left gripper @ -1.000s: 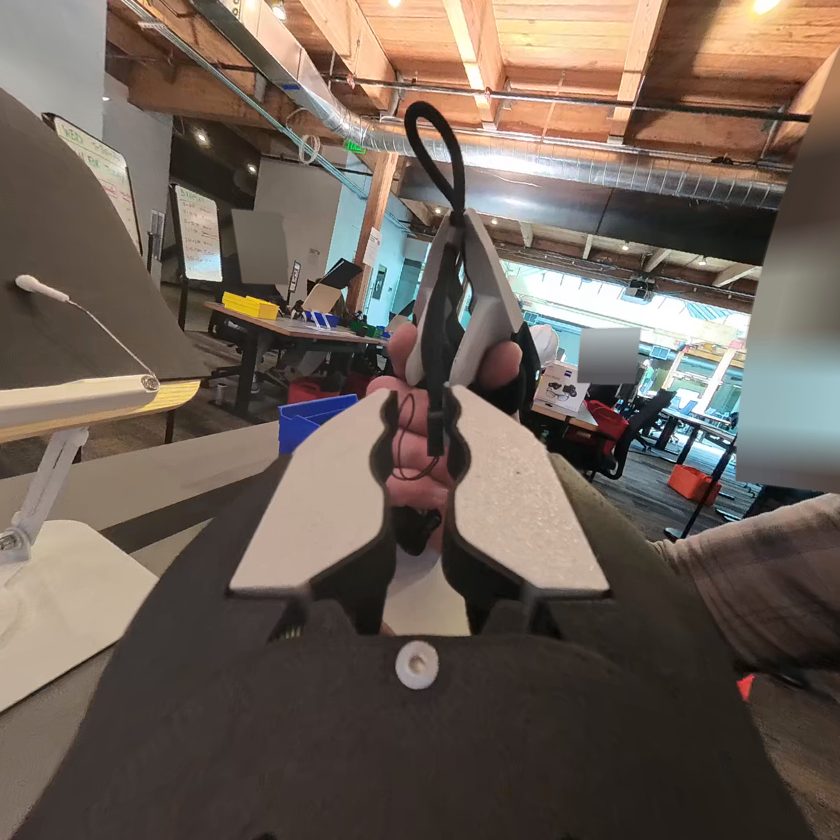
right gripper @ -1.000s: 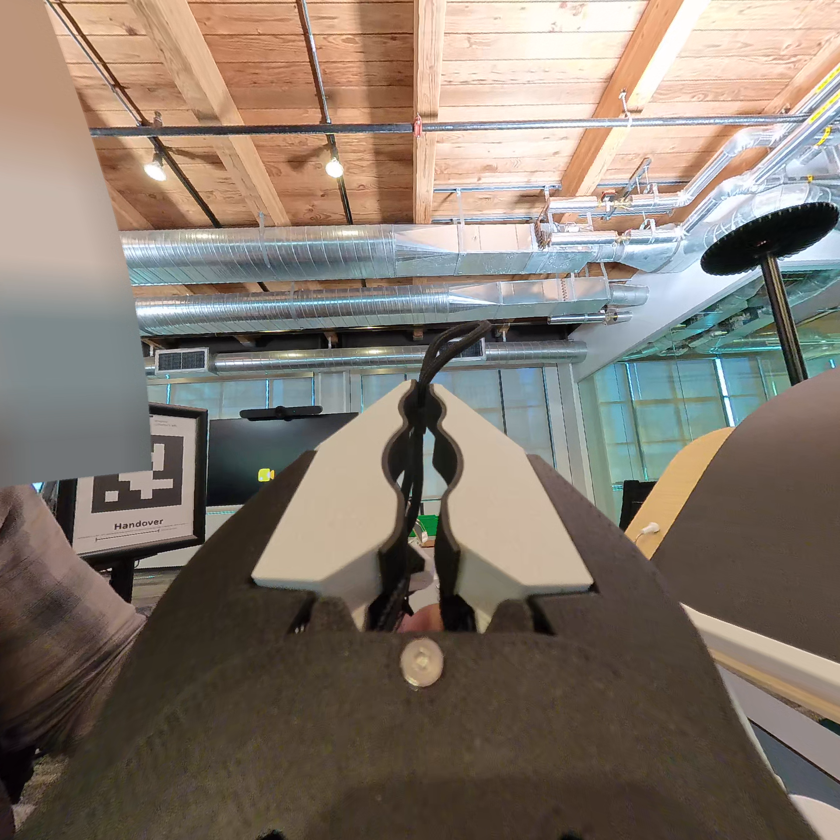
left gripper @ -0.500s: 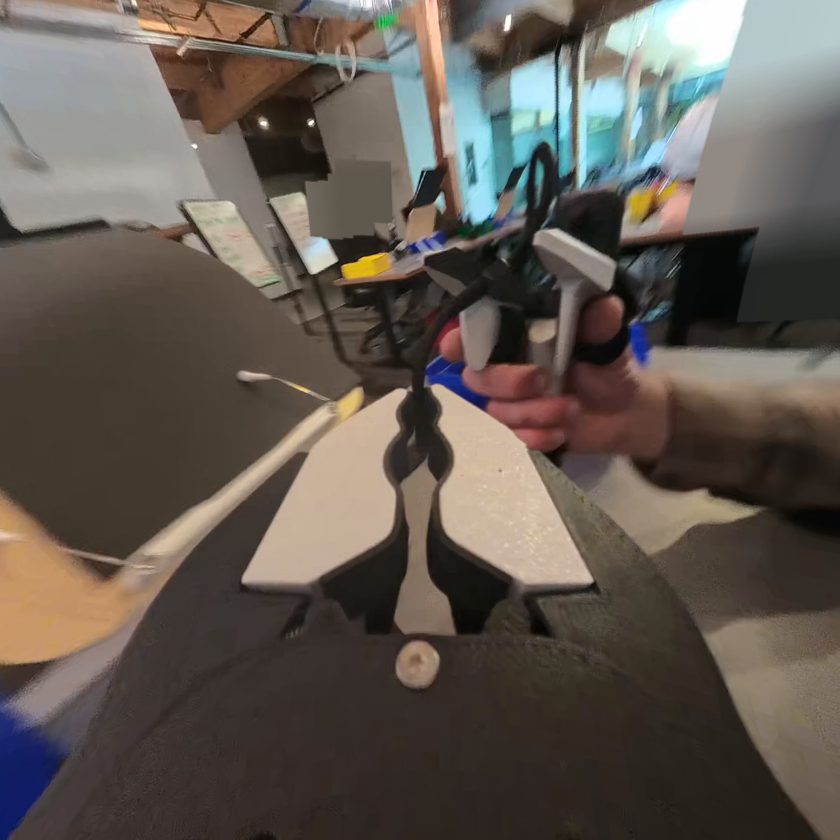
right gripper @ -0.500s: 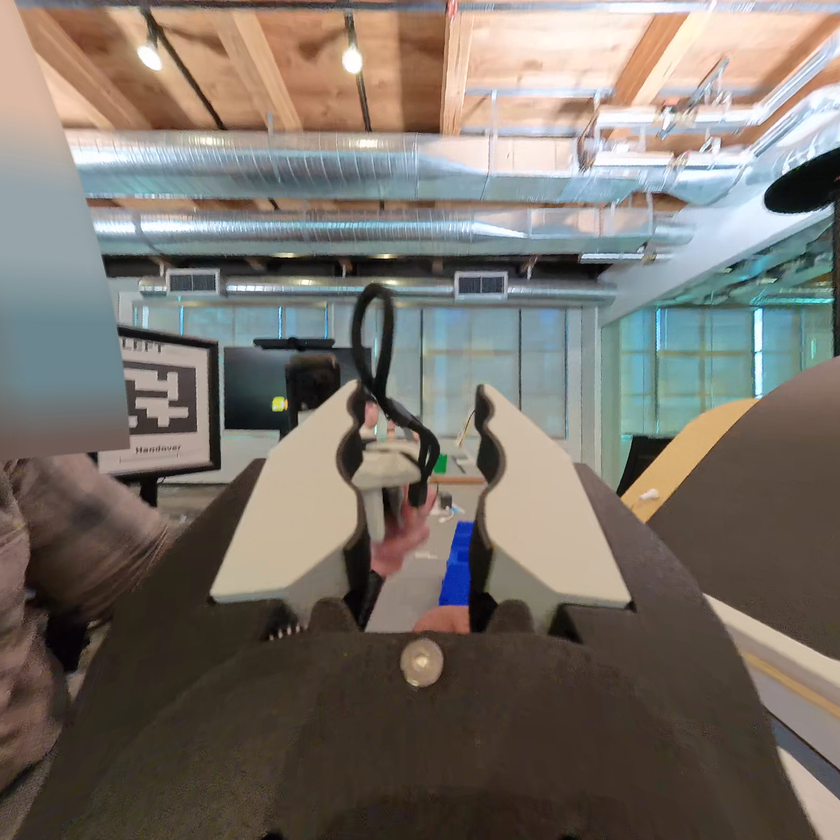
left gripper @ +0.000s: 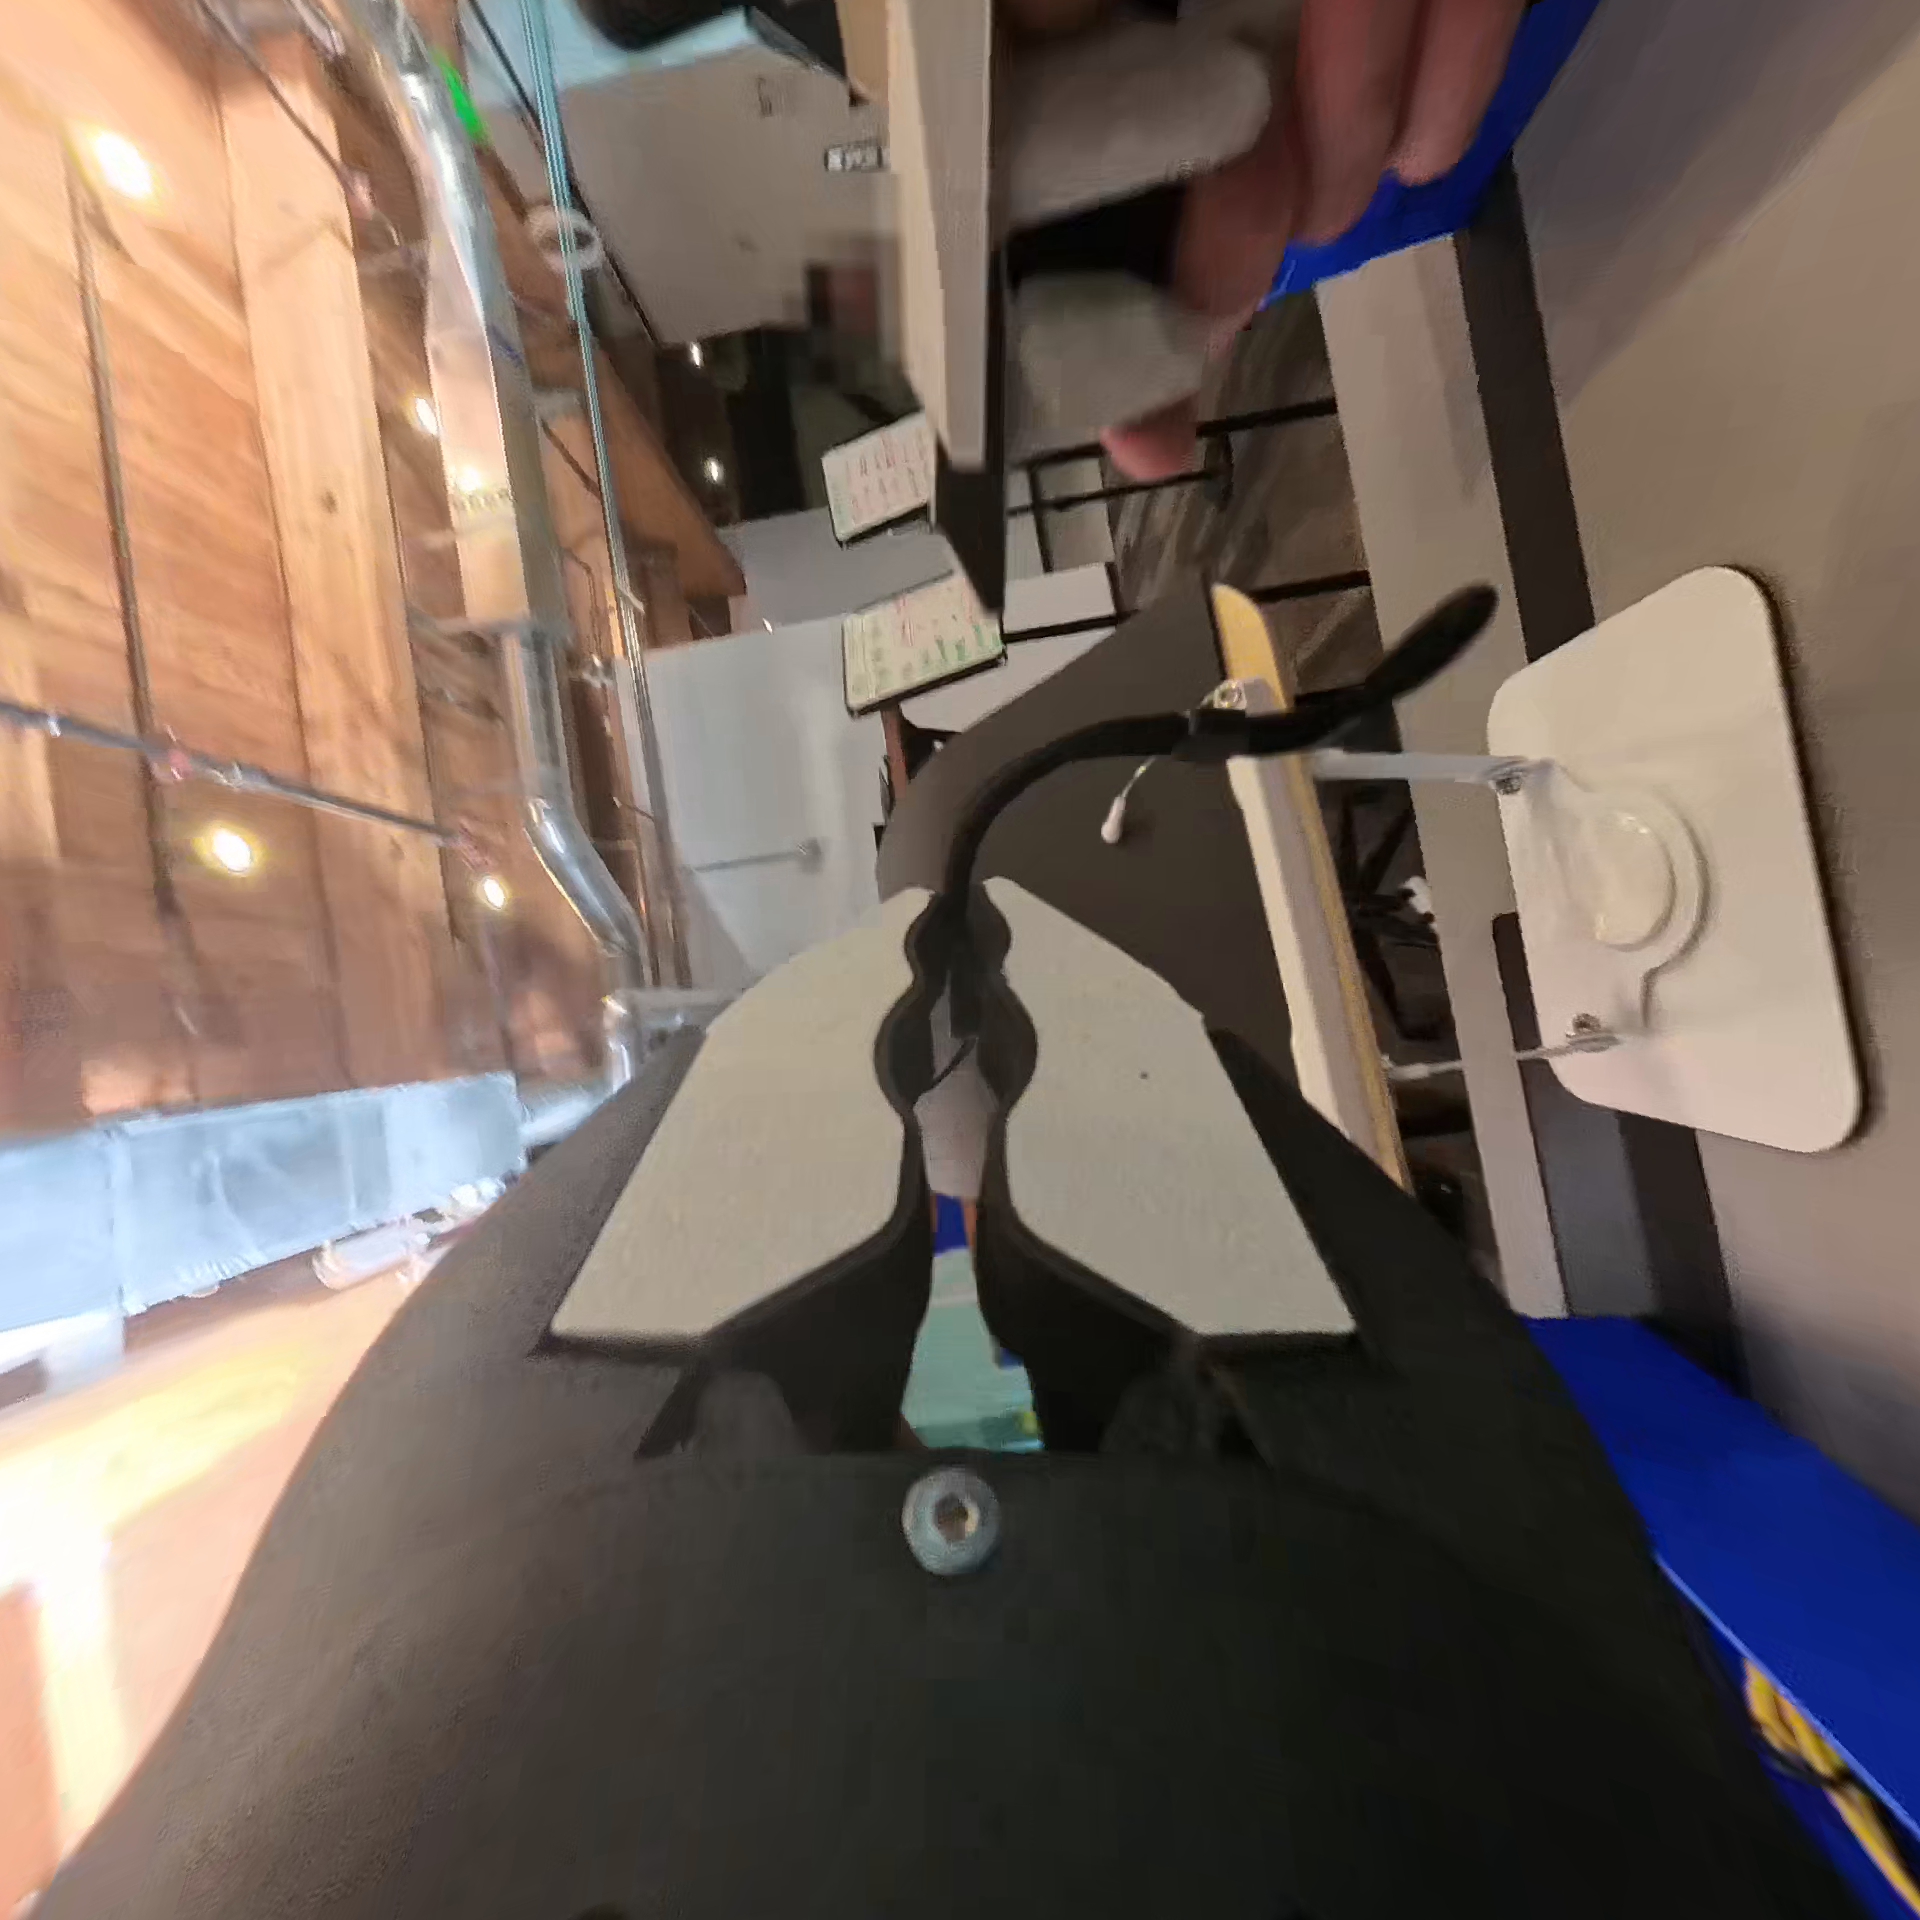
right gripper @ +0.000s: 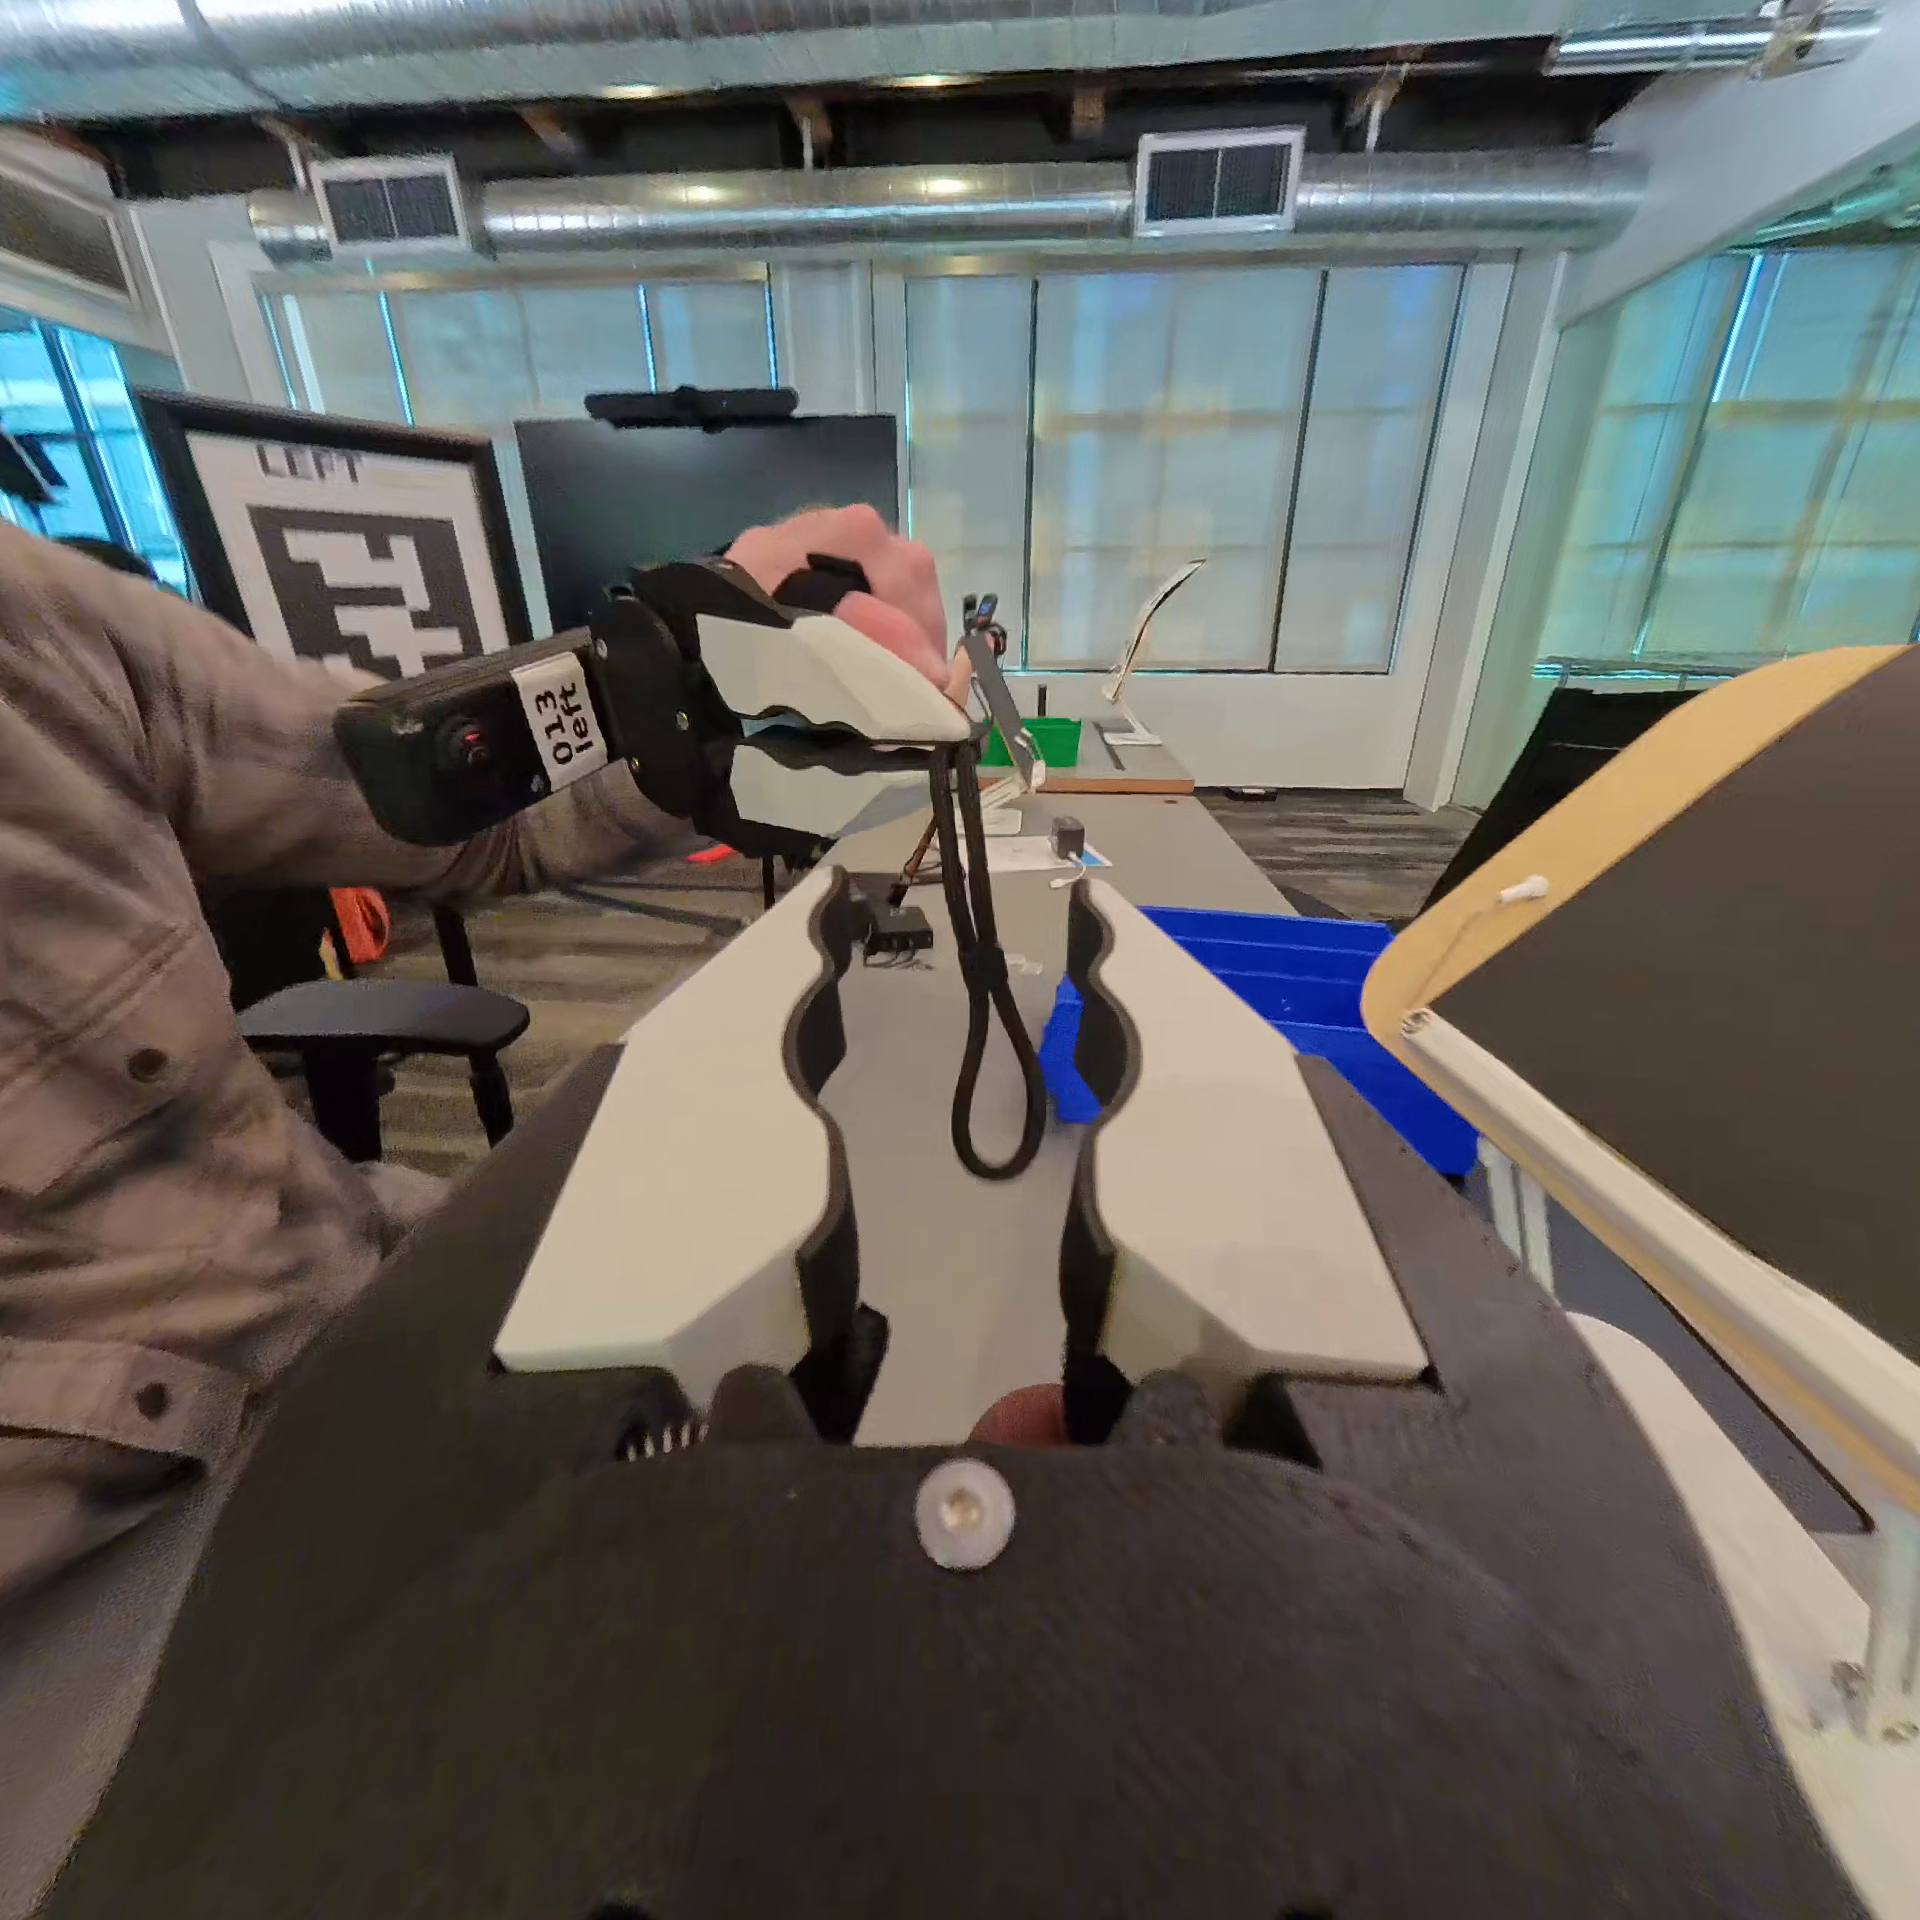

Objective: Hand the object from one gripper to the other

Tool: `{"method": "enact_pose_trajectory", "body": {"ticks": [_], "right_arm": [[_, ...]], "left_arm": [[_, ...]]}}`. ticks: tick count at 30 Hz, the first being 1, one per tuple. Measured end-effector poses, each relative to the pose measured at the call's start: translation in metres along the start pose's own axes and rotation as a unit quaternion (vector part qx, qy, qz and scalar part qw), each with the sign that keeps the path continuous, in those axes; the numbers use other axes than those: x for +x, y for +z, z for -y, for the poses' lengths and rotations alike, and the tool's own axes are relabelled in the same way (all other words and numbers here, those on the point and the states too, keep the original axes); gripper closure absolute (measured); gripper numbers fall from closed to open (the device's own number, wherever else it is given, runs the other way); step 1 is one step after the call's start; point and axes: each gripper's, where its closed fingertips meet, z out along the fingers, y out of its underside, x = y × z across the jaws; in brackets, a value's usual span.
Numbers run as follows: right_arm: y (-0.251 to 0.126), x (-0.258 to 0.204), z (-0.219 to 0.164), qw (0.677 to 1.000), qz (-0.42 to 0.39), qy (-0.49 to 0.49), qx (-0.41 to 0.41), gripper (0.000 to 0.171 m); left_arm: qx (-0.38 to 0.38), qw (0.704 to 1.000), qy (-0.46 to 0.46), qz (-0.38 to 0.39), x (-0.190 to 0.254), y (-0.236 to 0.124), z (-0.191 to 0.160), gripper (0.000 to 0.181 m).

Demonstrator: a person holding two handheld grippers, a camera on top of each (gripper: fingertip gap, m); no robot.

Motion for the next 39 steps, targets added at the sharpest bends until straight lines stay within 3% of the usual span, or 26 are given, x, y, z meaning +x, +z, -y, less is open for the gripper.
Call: {"method": "enact_pose_trajectory", "body": {"ticks": [6, 12, 19, 21, 23, 26, 30, 35, 37, 39], "right_arm": [[0.027, -0.023, -0.016, 0.998, 0.049, 0.037, -0.007, 0.136], [0.032, -0.029, -0.019, 0.993, 0.086, 0.081, 0.029, 0.170], [0.034, -0.025, -0.018, 0.997, 0.059, 0.046, 0.035, 0.171], [0.030, -0.018, -0.012, 0.997, 0.040, 0.041, 0.060, 0.171], [0.023, -0.008, -0.001, 0.994, 0.018, 0.047, 0.101, 0.171], [0.011, 0.000, 0.014, 0.984, 0.006, 0.055, 0.171, 0.171], [0.007, -0.003, 0.022, 0.974, 0.005, 0.047, 0.219, 0.171], [0.016, -0.014, 0.017, 0.976, 0.016, 0.036, 0.212, 0.171], [0.019, -0.015, 0.016, 0.977, 0.018, 0.036, 0.210, 0.171], [0.021, -0.016, 0.014, 0.978, 0.018, 0.033, 0.207, 0.171]], "left_arm": [[0.047, 0.996, 0.067, 0.020, 0.005, 0.004, 0.032, 0.178], [0.063, 0.995, 0.075, 0.038, 0.004, 0.003, 0.040, 0.178], [0.055, 0.997, 0.040, 0.042, 0.003, 0.003, 0.032, 0.177], [0.036, 0.998, -0.017, 0.045, -0.003, 0.004, 0.023, 0.158], [0.020, 0.990, -0.140, 0.025, -0.007, 0.001, 0.013, 0.132], [0.020, 0.937, -0.350, 0.010, -0.010, -0.008, 0.000, 0.119], [0.093, 0.790, -0.601, -0.077, 0.022, -0.004, 0.026, 0.116], [0.160, 0.717, -0.674, -0.076, 0.032, 0.016, 0.057, 0.131], [0.186, 0.692, -0.695, -0.061, 0.023, 0.022, 0.056, 0.146], [0.193, 0.683, -0.699, -0.085, 0.024, 0.029, 0.061, 0.153]]}}
